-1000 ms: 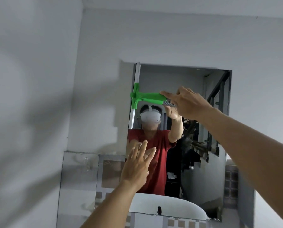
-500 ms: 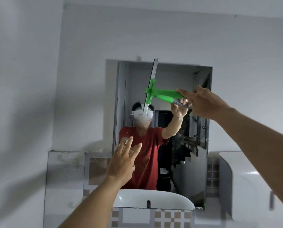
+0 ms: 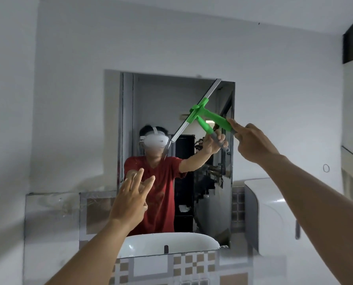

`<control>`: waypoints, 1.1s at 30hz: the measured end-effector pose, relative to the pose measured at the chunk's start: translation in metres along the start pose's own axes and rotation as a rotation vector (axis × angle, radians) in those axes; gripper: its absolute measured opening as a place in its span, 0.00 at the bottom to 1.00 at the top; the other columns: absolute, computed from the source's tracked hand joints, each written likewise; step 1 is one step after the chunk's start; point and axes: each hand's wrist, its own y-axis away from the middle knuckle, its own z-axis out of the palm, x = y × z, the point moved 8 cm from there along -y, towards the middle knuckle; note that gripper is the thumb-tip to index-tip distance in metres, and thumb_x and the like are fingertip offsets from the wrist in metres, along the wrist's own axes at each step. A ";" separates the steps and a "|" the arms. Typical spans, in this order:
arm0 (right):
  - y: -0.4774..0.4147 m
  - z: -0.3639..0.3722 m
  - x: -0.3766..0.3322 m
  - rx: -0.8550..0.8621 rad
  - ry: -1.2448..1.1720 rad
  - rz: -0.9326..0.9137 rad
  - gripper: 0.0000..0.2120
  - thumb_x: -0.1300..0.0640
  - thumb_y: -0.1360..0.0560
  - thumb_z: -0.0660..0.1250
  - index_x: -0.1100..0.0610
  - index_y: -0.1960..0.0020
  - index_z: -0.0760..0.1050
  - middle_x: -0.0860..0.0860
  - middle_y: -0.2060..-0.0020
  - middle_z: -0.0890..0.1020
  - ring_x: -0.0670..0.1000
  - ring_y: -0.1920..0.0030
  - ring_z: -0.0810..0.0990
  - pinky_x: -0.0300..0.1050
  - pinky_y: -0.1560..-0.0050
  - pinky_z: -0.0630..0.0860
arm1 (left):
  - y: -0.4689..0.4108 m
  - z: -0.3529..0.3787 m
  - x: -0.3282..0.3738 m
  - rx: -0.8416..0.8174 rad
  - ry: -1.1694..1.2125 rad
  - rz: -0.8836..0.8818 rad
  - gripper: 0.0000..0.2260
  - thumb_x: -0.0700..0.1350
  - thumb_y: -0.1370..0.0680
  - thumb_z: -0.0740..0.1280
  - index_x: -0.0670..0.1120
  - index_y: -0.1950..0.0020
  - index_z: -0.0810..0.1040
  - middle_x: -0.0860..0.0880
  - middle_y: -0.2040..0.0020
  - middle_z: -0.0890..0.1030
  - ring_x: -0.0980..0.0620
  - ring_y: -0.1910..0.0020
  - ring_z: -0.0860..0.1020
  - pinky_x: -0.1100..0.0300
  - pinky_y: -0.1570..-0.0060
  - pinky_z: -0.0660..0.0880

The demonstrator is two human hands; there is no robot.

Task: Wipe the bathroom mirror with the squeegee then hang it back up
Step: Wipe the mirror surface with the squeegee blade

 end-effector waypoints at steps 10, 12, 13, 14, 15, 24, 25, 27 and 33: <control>0.056 0.049 -0.012 -0.015 -0.201 0.120 0.33 0.65 0.20 0.60 0.49 0.20 0.52 0.58 0.55 0.76 0.59 0.59 0.79 0.59 0.58 0.81 | 0.001 -0.004 0.002 0.040 0.048 0.039 0.45 0.42 0.35 0.81 0.49 0.22 0.64 0.36 0.23 0.65 0.33 0.25 0.65 0.37 0.34 0.73; 0.063 0.058 -0.017 -0.028 -0.226 0.142 0.34 0.65 0.20 0.61 0.48 0.20 0.51 0.59 0.55 0.76 0.59 0.59 0.79 0.60 0.58 0.81 | 0.002 -0.005 0.001 0.035 0.037 0.051 0.43 0.42 0.34 0.79 0.49 0.22 0.64 0.36 0.23 0.65 0.33 0.25 0.64 0.37 0.34 0.73; 0.066 0.061 -0.019 -0.038 -0.232 0.152 0.36 0.65 0.21 0.61 0.49 0.19 0.49 0.59 0.55 0.76 0.59 0.58 0.79 0.60 0.58 0.81 | 0.002 -0.006 0.001 0.039 0.031 0.057 0.42 0.42 0.33 0.78 0.49 0.22 0.64 0.36 0.23 0.64 0.33 0.25 0.64 0.37 0.34 0.73; 0.068 0.065 -0.021 -0.050 -0.239 0.161 0.37 0.66 0.21 0.61 0.49 0.19 0.47 0.60 0.55 0.77 0.59 0.58 0.79 0.59 0.58 0.82 | 0.003 -0.007 0.001 0.047 0.025 0.062 0.41 0.42 0.32 0.77 0.49 0.22 0.63 0.36 0.23 0.64 0.33 0.25 0.64 0.37 0.33 0.72; 0.070 0.069 -0.023 -0.063 -0.240 0.166 0.39 0.67 0.21 0.62 0.50 0.19 0.45 0.60 0.55 0.77 0.58 0.59 0.79 0.59 0.58 0.82 | 0.004 -0.008 0.001 0.056 0.018 0.069 0.40 0.42 0.31 0.76 0.48 0.22 0.63 0.36 0.23 0.64 0.33 0.24 0.63 0.37 0.32 0.71; 0.106 0.111 -0.069 -0.099 -0.402 0.269 0.42 0.64 0.20 0.60 0.52 0.20 0.34 0.57 0.62 0.81 0.56 0.66 0.79 0.58 0.62 0.81 | 0.024 0.008 -0.012 0.030 0.045 0.073 0.36 0.39 0.26 0.72 0.46 0.21 0.60 0.38 0.21 0.60 0.34 0.22 0.57 0.40 0.33 0.74; 0.110 0.116 -0.077 -0.080 -0.455 0.292 0.40 0.61 0.19 0.60 0.52 0.20 0.35 0.57 0.63 0.81 0.55 0.66 0.79 0.58 0.62 0.81 | 0.024 0.009 -0.013 0.023 0.047 0.078 0.37 0.40 0.26 0.73 0.46 0.21 0.60 0.38 0.21 0.60 0.34 0.22 0.57 0.41 0.33 0.74; 0.115 0.128 -0.095 -0.044 -0.581 0.360 0.37 0.58 0.18 0.58 0.51 0.19 0.36 0.56 0.64 0.81 0.53 0.68 0.78 0.54 0.65 0.80 | 0.024 0.010 -0.014 0.013 0.042 0.079 0.37 0.41 0.26 0.73 0.46 0.20 0.59 0.38 0.21 0.59 0.36 0.21 0.57 0.43 0.33 0.74; 0.121 0.161 -0.150 0.016 -0.753 0.458 0.35 0.49 0.18 0.54 0.40 0.24 0.30 0.58 0.48 0.83 0.58 0.56 0.84 0.61 0.56 0.82 | 0.026 0.006 -0.016 -0.006 0.032 0.078 0.41 0.44 0.30 0.78 0.45 0.21 0.62 0.38 0.22 0.63 0.36 0.22 0.60 0.45 0.34 0.75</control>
